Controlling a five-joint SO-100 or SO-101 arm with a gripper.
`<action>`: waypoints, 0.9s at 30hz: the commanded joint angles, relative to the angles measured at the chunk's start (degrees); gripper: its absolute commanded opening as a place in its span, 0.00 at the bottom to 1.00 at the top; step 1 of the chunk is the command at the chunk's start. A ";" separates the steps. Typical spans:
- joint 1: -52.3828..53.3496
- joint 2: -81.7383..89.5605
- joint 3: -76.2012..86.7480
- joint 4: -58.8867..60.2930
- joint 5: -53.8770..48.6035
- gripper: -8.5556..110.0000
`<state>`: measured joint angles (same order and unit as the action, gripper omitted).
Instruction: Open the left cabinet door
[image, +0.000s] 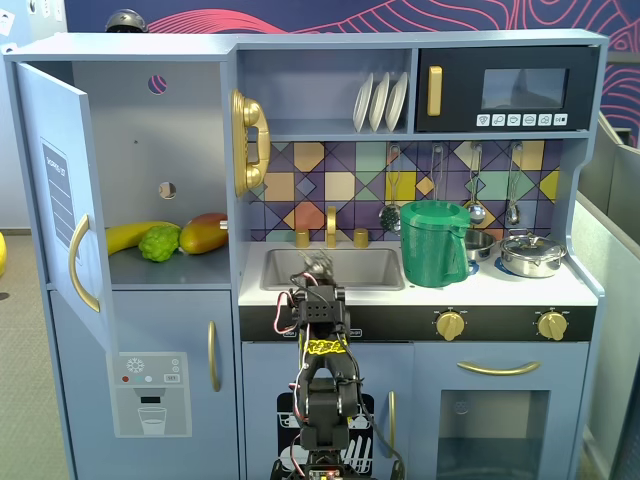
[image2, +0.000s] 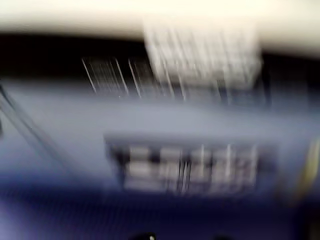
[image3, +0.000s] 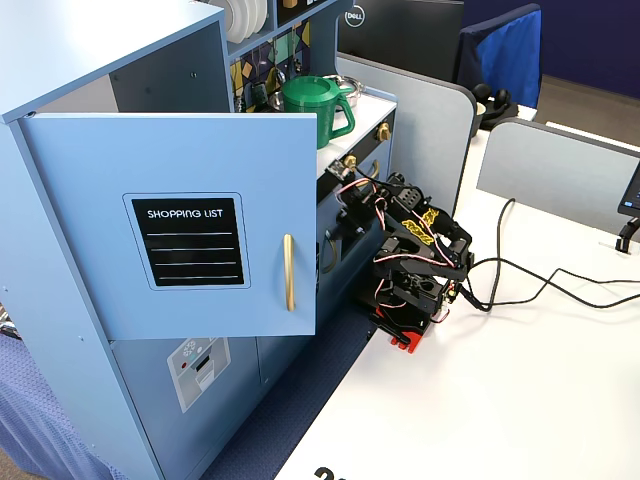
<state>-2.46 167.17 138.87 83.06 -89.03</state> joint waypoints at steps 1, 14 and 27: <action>2.55 0.35 1.49 9.67 7.91 0.12; 5.19 9.14 15.73 7.73 7.56 0.13; -0.18 14.68 28.04 5.36 4.48 0.12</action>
<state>-0.97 181.05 161.54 86.31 -84.38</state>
